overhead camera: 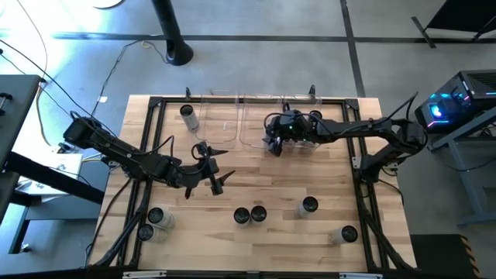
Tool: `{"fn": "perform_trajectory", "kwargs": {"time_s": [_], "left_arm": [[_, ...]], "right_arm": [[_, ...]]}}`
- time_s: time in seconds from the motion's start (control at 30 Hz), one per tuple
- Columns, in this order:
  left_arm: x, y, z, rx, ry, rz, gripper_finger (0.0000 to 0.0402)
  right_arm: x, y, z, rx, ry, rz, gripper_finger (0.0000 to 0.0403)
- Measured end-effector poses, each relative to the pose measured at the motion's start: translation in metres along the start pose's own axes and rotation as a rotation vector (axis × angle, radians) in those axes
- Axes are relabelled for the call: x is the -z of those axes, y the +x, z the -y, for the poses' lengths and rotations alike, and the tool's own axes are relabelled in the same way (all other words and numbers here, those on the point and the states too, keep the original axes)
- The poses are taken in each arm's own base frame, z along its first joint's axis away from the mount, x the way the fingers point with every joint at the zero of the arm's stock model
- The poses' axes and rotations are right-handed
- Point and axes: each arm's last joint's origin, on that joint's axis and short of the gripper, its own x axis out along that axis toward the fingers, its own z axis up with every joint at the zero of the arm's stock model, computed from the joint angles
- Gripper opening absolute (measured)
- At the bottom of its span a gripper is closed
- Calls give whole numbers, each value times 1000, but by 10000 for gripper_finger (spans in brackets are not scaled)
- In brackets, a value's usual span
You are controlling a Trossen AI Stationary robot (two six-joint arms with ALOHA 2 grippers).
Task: Sort soda cans
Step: Put the center white-blue soda can into the middle transparent bin, then put the bottom right white-blue soda can into the middle transparent bin
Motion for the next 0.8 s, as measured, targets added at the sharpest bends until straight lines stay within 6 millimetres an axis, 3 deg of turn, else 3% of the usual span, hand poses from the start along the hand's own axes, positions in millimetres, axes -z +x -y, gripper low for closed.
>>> {"fn": "perform_trajectory", "kwargs": {"time_s": [0.27, 0.43, 0.6, 0.8], "left_arm": [[0, 0, 0, 0, 0, 0, 337], [1, 0, 0, 0, -14, -4, 337], [1, 0, 0, 1, -20, -5, 337], [1, 0, 0, 1, -29, -4, 337]], "right_arm": [[-37, -20, 2, -1, 1, 23, 306], [-68, -59, -8, -21, -47, 64, 306], [-75, -119, -53, -168, -187, 153, 306], [-41, -185, -119, -438, -301, 75, 306]]}}
